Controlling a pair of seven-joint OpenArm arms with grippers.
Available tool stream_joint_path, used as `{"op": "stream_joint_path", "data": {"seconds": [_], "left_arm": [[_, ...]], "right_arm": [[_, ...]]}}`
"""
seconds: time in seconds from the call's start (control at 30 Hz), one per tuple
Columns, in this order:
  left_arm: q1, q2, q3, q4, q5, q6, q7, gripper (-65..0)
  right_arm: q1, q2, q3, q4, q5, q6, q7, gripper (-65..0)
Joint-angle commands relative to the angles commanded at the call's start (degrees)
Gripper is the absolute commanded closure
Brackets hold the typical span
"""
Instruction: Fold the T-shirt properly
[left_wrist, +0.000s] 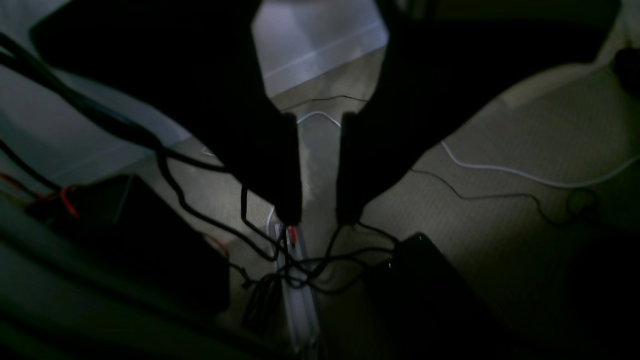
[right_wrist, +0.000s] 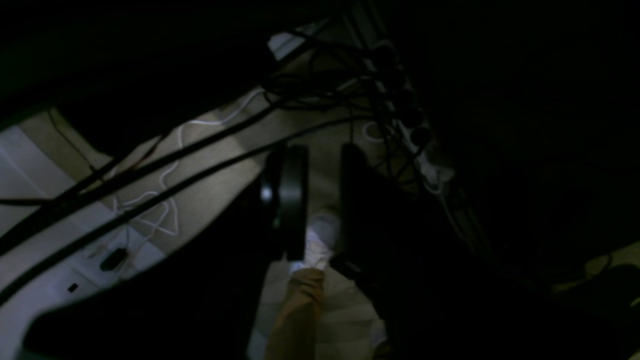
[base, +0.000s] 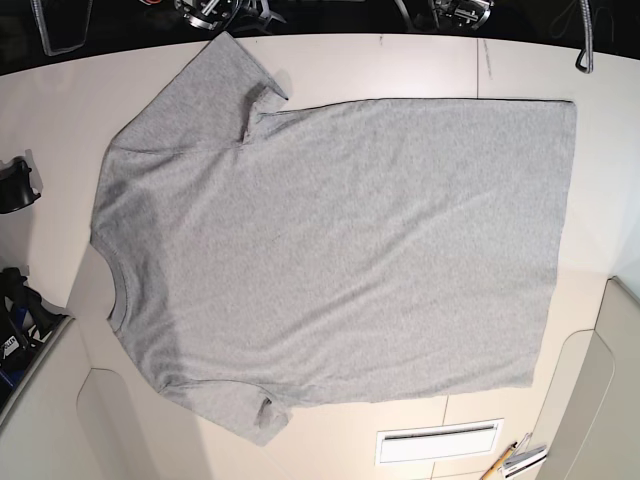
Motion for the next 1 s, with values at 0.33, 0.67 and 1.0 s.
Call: {"op": "stream_joint_path", "data": {"seconds": [0.33,0.67,1.0], "left_arm": [[0.9,-0.1,0.0,0.0,0.0,0.0,0.0,-12.9],[6.2,-3.5,0.0,1.6,5.4,0.0,-1.3,-12.9],[14.2,-5.8,0.0,13.0,10.7,-5.4,-1.2,-12.9]], "right_arm": [[-1.1,0.9,0.0,0.0,0.0,-0.02,0.0,-10.9],[-2.0,3.8,0.0,0.3,0.0,0.0,0.0,-10.9],[-5.5,10.7,0.0,7.8,1.1,0.63,0.0,-10.9]]}}
